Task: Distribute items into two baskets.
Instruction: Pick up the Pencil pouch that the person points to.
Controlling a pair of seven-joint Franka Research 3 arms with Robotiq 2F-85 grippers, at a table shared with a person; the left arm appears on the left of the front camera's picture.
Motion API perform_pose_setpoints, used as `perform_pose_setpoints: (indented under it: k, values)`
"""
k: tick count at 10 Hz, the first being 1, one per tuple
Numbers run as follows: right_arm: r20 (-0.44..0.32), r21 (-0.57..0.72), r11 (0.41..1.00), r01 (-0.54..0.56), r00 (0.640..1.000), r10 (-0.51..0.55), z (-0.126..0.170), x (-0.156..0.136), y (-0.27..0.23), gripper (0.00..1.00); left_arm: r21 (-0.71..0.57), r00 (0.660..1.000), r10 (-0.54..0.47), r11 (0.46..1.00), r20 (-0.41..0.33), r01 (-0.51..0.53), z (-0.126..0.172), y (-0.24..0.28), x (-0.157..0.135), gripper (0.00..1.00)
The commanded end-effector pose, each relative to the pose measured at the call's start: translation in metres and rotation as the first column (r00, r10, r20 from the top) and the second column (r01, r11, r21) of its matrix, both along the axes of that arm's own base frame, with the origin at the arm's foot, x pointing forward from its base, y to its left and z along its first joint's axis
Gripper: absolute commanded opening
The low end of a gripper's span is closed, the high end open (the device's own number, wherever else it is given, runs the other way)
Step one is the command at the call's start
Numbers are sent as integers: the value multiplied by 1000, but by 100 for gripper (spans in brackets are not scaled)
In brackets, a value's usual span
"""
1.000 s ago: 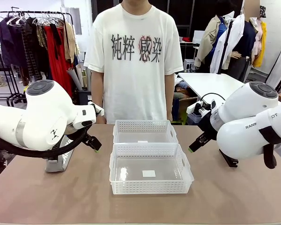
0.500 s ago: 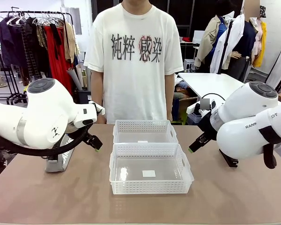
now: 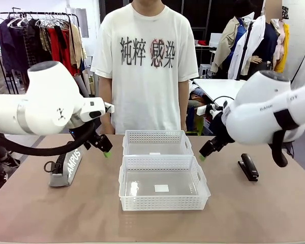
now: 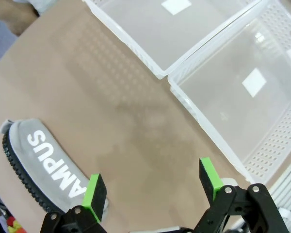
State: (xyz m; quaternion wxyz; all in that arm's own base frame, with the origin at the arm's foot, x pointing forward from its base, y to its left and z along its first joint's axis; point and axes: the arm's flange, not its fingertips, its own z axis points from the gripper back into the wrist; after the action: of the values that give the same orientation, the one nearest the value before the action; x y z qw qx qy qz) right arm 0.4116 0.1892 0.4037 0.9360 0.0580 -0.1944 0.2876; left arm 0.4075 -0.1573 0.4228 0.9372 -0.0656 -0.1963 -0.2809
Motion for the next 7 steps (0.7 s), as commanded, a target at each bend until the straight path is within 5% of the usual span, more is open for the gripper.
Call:
perform_pose_setpoints:
  k: [1,5,7]
  values:
    - [-78,31,998,62,995,-60,20,14,2,100,-75,999,-37,997,-37,34,13,10,7,100]
    - [-306,171,960,221,938,-161,48,37,3,100,-287,988,-142,951,-59,120,44,15,12,100]
    - [-376,271,914,304,907,-190,53,52,0,100,-362,991,-117,928,-64,86,48,17,17,100]
